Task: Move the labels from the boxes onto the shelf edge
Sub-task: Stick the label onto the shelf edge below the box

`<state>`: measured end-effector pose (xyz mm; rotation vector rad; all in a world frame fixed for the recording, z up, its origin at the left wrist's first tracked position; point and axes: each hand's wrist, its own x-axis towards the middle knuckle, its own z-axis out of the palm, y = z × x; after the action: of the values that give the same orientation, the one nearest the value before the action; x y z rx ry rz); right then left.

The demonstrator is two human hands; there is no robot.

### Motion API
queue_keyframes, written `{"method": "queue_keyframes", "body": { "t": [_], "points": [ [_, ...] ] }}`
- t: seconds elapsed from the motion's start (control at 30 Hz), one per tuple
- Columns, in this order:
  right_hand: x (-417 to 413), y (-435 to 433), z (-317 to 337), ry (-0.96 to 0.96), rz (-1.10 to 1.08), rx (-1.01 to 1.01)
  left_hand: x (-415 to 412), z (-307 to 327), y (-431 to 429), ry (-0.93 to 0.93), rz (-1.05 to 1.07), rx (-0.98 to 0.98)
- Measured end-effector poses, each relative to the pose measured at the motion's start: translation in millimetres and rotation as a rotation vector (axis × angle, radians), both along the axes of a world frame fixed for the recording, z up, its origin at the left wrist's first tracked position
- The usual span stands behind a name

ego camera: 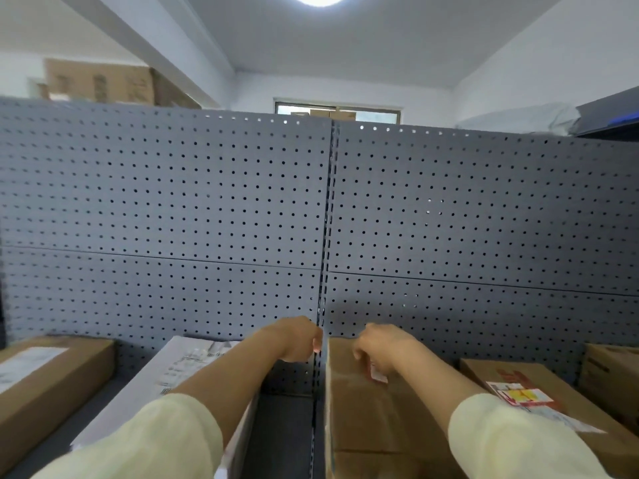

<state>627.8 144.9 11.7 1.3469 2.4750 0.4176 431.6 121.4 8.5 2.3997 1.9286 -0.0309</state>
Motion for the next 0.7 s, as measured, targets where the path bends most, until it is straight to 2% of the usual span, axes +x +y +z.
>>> {"method": "queue_keyframes", "body": {
  "t": [0.13,0.2,0.53,0.7],
  "points": [
    [-6.1,7.1,13.3,-0.115,-0.044,-0.026,-4.7,1.2,3.0,-0.012,0.006,-0.003],
    [-3.8,9.3,17.9,-0.111,-0.083,-0.042,-5.9,0.8,4.6,-0.002,0.005,-0.011],
    [22.7,5.5,25.9,0.326,-0.105,-0.062,2.2,6.0,8.1,0.015,-0.021,-0.014],
    [32.8,-16.1,30.9,0.486,-0.081,-0.056,12.3,5.7,-4.0,0.048,-0.023,-0.013]
  ]
}}
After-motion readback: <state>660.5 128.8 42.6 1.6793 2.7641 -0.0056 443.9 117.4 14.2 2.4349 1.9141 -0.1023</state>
